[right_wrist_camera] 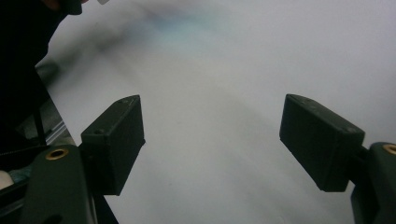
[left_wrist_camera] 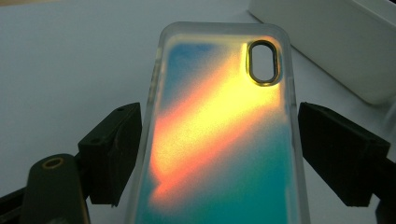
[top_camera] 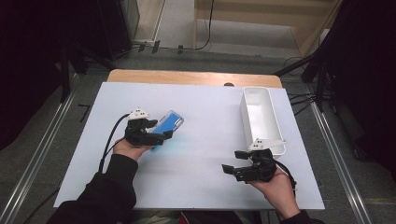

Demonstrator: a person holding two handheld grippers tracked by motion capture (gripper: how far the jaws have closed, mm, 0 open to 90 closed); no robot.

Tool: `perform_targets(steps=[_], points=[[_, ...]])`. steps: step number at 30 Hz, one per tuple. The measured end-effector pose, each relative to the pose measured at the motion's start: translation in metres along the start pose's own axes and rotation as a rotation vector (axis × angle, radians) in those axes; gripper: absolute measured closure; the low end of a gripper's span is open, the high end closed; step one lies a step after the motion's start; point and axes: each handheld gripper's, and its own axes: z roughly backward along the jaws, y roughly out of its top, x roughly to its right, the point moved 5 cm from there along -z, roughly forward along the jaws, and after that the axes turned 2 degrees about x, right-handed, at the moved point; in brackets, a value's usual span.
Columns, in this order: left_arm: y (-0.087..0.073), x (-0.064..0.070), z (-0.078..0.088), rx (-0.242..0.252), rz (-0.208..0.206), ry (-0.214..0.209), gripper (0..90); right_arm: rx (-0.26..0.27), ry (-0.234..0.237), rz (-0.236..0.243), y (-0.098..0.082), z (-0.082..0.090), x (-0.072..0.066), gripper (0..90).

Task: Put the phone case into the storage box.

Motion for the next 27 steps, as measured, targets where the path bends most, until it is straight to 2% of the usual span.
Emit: perform_targets(steps=[5, 12, 15, 27], points=[[-0.003, 0.005, 0.0, 0.008, 0.0, 0.015, 16.2, 0.001, -0.008, -0.015, 0.003, -0.002, -0.002, 21.3], [-0.008, 0.013, -0.002, 0.014, 0.013, 0.014, 16.2, -0.008, -0.021, -0.009, 0.008, -0.009, -0.004, 21.3], [-0.009, 0.018, -0.001, 0.029, 0.029, 0.014, 16.2, -0.009, -0.024, -0.02, 0.01, -0.01, -0.004, 21.4], [-0.016, 0.032, -0.002, 0.057, 0.046, 0.039, 16.2, -0.001, -0.039, -0.055, 0.02, -0.012, -0.002, 22.3]])
